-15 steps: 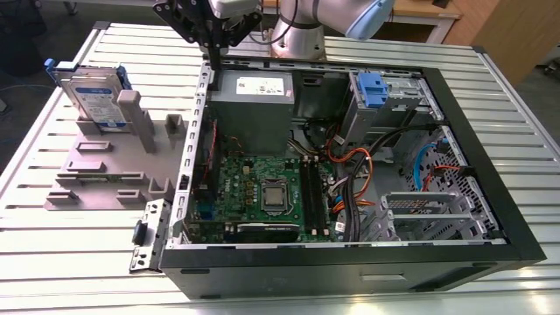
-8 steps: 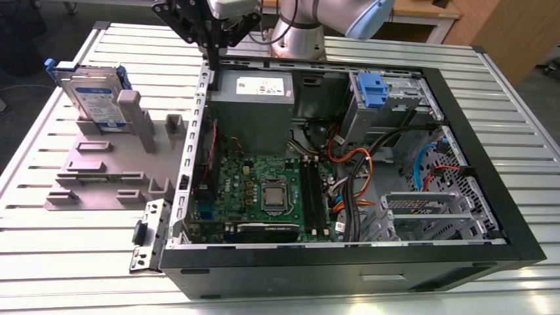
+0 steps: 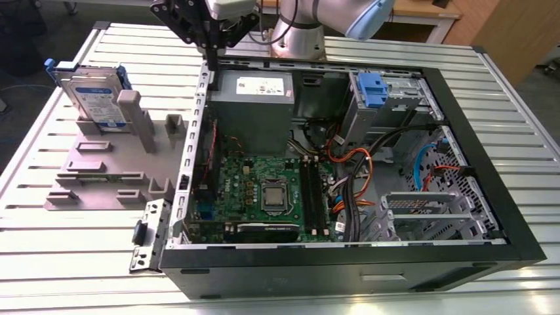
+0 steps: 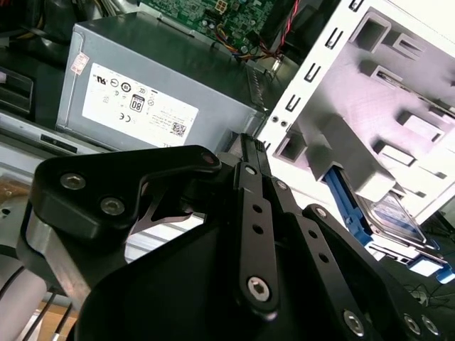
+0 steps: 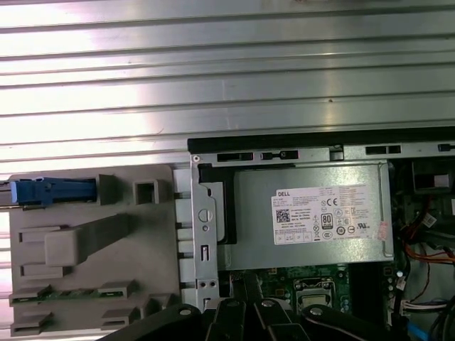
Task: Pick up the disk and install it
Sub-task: 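Reach for the disk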
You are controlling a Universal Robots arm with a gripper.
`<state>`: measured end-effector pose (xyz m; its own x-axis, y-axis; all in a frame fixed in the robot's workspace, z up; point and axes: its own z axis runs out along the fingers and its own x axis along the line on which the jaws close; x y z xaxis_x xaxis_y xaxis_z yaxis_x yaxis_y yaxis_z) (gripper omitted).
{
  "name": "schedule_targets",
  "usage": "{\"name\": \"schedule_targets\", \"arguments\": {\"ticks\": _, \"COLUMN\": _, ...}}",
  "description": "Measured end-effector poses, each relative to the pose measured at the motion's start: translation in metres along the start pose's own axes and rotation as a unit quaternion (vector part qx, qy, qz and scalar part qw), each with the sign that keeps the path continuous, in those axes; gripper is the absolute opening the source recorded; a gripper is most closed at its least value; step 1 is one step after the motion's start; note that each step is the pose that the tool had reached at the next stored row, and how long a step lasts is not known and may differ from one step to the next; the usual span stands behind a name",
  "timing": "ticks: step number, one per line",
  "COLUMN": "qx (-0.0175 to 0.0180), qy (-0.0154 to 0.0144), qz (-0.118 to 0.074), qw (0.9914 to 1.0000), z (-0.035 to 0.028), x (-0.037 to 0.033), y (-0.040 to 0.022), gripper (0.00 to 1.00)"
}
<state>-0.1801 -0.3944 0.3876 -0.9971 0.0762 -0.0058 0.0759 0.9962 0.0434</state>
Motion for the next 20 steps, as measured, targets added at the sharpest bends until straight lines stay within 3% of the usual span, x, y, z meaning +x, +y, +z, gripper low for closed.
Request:
{"name": "schedule_targets", "arguments": {"ticks": 9, "qx": 0.0002, "qy": 0.0024, "qz": 0.000, "qw": 1.00000, "z": 0.0007, "x": 0.0008, "y": -0.0001, "gripper": 0.11}}
{"name": "schedule_targets", "arguments": {"ticks": 11, "qx": 0.0004, "qy": 0.0051, "qz": 0.000, "qw": 0.99999, "z": 0.0016, "x": 0.0025, "y": -0.0003, "gripper": 0.11}}
{"name": "schedule_targets", "arguments": {"ticks": 20, "qx": 0.0003, "qy": 0.0060, "qz": 0.000, "qw": 0.99998, "z": 0.0020, "x": 0.0031, "y": -0.0003, "gripper": 0.11}}
